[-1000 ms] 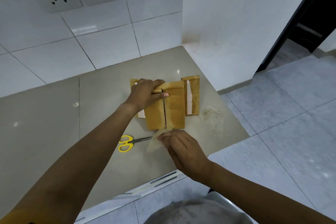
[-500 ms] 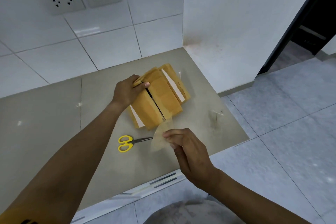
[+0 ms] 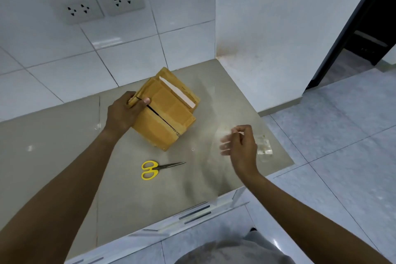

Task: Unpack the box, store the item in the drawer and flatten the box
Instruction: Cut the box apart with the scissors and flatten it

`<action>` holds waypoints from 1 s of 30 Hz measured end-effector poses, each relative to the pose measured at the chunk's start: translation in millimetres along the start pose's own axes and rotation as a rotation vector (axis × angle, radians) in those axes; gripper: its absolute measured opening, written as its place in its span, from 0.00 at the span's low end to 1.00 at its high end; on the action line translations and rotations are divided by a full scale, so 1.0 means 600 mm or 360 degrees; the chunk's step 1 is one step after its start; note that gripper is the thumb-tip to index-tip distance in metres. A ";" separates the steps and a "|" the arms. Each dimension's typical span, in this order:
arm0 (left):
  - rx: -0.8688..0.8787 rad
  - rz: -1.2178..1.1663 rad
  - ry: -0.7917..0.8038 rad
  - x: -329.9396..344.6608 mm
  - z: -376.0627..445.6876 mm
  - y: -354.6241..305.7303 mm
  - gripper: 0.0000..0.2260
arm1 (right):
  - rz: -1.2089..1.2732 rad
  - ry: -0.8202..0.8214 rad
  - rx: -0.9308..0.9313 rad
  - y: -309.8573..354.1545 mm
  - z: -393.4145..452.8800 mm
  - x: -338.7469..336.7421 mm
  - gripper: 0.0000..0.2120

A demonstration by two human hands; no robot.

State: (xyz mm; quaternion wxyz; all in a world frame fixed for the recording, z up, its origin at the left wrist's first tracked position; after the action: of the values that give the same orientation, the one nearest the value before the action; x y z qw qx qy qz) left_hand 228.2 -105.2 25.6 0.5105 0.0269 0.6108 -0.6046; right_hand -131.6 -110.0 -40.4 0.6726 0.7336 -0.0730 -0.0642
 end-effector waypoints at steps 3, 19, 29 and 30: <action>-0.0016 -0.0028 0.0008 -0.003 -0.012 0.000 0.16 | -0.0330 -0.0037 0.0068 -0.065 0.058 -0.011 0.04; 0.0155 0.0064 0.0059 0.026 -0.037 -0.037 0.18 | -0.1800 0.0265 -0.0183 -0.124 0.141 -0.009 0.30; 0.0296 0.0111 0.0418 0.084 -0.050 -0.070 0.23 | -0.1378 0.0338 -0.1206 0.010 0.064 0.088 0.29; 0.0287 0.0134 0.0476 0.090 -0.053 -0.071 0.26 | -0.1258 0.0404 -0.1255 0.022 0.044 0.109 0.29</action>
State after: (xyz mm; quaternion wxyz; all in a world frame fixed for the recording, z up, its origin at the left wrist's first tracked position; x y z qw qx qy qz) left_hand 156.1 -124.0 12.6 0.4342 0.1877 0.6217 -0.6243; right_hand -73.0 -149.3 -29.4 0.8238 0.4007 0.3177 -0.2446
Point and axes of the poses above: each hand's wrist, its own z-axis towards the middle knuckle, its own x-axis out of the palm, y = z × x, the point moved 8 cm from there along z, towards the middle knuckle, and after that the axes turned 11 degrees about -y, right-handed, at the moved point
